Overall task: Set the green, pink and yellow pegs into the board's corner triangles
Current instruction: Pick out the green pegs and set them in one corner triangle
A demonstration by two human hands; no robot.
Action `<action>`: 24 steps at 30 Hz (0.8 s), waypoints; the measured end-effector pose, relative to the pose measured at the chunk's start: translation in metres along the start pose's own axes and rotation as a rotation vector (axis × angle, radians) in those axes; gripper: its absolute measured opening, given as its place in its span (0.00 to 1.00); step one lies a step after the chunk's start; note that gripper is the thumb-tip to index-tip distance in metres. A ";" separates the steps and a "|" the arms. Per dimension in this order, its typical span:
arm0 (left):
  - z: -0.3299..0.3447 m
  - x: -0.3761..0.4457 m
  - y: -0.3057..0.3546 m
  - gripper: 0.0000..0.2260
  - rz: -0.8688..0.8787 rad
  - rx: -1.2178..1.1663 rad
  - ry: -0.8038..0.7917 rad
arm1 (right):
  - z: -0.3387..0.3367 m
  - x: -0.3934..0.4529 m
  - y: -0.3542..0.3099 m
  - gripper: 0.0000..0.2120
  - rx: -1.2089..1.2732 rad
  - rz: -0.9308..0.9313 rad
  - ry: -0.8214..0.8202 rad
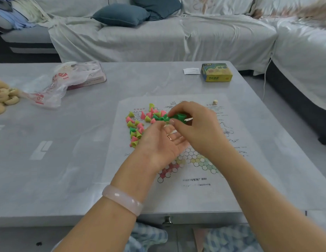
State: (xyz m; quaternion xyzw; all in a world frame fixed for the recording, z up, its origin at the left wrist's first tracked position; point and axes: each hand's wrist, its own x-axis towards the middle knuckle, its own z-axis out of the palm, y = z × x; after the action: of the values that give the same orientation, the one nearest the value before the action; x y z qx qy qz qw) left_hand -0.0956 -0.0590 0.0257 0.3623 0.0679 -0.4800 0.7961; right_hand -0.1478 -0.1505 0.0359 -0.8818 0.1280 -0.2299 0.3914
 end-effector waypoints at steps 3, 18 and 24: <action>0.000 0.001 -0.002 0.16 -0.082 -0.179 -0.067 | 0.000 -0.009 0.001 0.10 -0.154 -0.024 -0.067; -0.009 0.004 -0.002 0.16 -0.030 -0.077 0.020 | -0.019 -0.014 0.028 0.10 -0.382 -0.192 -0.180; -0.009 0.001 -0.007 0.13 -0.032 0.055 0.054 | -0.018 -0.016 0.028 0.07 -0.408 -0.194 -0.276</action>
State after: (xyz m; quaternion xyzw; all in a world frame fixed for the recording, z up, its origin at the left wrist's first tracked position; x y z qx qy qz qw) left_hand -0.0986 -0.0560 0.0154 0.3959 0.0818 -0.4843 0.7759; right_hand -0.1721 -0.1740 0.0207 -0.9736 0.0319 -0.1134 0.1954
